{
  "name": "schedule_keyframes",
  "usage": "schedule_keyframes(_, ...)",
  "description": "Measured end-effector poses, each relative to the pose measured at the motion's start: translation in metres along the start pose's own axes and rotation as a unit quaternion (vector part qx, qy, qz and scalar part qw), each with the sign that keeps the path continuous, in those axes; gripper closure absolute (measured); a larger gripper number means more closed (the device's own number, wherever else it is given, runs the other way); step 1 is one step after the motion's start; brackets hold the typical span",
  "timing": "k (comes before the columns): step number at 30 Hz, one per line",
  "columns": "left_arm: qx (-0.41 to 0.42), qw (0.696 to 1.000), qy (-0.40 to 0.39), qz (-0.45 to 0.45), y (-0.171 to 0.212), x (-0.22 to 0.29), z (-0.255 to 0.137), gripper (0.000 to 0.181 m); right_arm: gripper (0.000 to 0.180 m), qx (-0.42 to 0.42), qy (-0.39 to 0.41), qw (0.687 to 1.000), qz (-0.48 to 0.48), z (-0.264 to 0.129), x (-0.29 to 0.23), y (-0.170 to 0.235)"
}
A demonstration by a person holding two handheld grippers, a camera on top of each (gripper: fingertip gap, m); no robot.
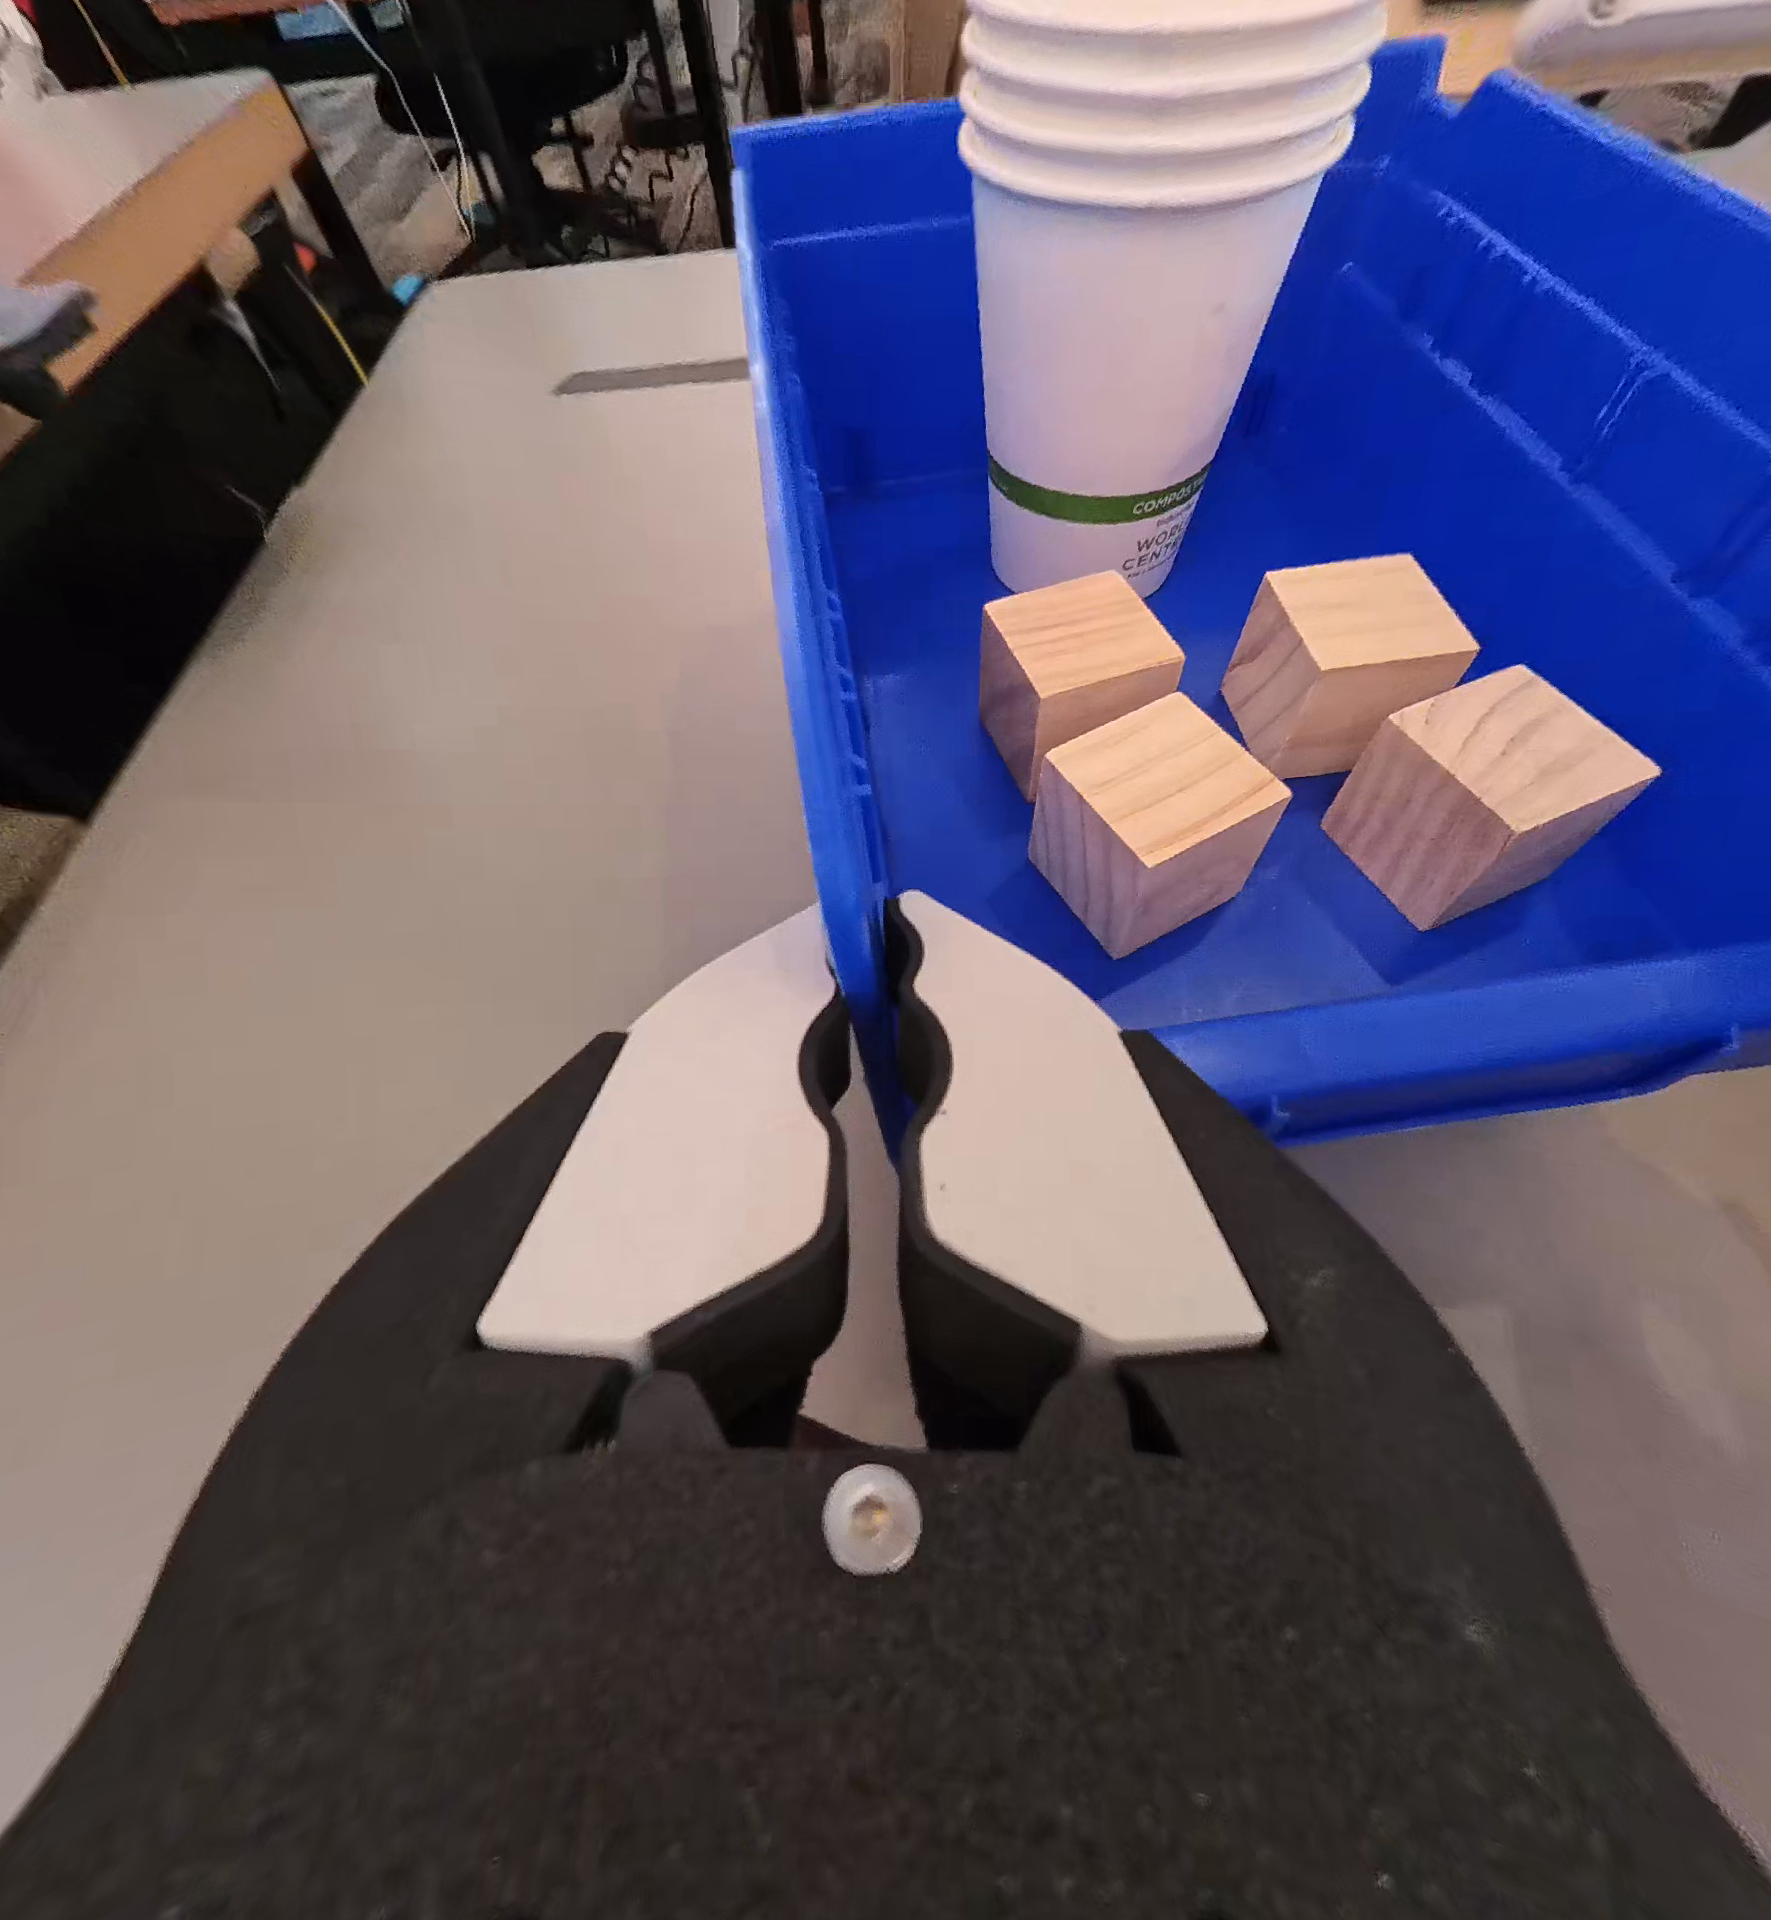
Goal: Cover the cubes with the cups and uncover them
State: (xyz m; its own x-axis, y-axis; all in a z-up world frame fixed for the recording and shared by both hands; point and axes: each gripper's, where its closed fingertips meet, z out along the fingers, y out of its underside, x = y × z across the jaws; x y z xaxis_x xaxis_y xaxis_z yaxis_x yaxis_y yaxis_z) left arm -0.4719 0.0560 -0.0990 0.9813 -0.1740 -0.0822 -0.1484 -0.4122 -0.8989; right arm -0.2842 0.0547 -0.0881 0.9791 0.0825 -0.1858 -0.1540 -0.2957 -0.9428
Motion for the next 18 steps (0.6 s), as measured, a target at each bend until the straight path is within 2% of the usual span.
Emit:
schedule_keyframes(9, 0.019, 0.999, 0.013, -0.025, 0.01, -0.079, 0.022, 0.178, 0.175, -0.006, 0.013, 1.0, 0.0, 0.036, -0.07, 0.007)
schedule_keyframes(15, 0.015, 1.0, -0.006, -0.004, 0.022, -0.096, 0.032, 0.178, 0.175, -0.02, 0.004, 1.0, -0.004, 0.047, -0.079, 0.035)
schedule_keyframes(18, 0.021, 1.0, -0.004, -0.012, 0.027, -0.094, 0.035, 0.177, 0.174, -0.012, -0.004, 1.0, -0.006, 0.047, -0.078, 0.036)
